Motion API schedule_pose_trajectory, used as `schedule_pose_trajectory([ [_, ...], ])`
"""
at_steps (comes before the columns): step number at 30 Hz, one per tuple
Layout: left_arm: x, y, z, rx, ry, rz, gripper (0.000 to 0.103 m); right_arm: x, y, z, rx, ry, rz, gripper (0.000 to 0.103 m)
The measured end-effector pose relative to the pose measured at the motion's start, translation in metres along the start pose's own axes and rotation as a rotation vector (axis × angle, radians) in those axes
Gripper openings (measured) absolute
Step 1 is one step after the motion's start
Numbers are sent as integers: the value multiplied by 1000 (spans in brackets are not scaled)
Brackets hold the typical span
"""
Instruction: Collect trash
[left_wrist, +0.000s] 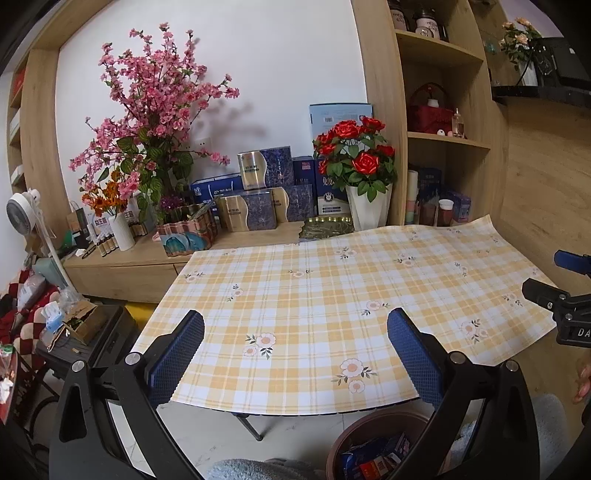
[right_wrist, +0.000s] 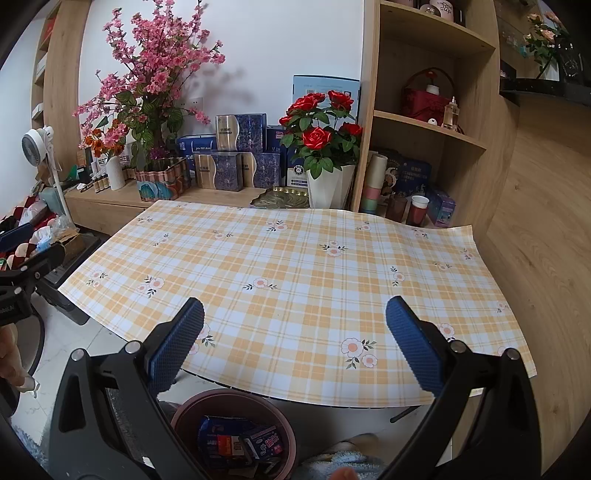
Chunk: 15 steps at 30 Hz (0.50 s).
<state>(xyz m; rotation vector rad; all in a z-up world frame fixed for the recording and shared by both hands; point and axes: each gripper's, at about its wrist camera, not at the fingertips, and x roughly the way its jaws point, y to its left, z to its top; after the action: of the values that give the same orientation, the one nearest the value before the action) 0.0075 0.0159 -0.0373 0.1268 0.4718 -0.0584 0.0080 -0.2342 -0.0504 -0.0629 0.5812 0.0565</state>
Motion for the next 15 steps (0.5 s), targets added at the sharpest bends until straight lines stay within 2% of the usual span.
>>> schedule_pose_trajectory([
  [2, -3, 0, 0, 3, -18, 20, 97, 0, 0, 0, 0, 1, -1, 97],
  [6, -2, 0, 2, -8, -4, -2, 97, 1, 0, -1, -1, 1, 0, 97],
  [15, -6, -3, 3, 6, -22, 4, 97, 1, -1, -2, 5, 1, 0, 97],
])
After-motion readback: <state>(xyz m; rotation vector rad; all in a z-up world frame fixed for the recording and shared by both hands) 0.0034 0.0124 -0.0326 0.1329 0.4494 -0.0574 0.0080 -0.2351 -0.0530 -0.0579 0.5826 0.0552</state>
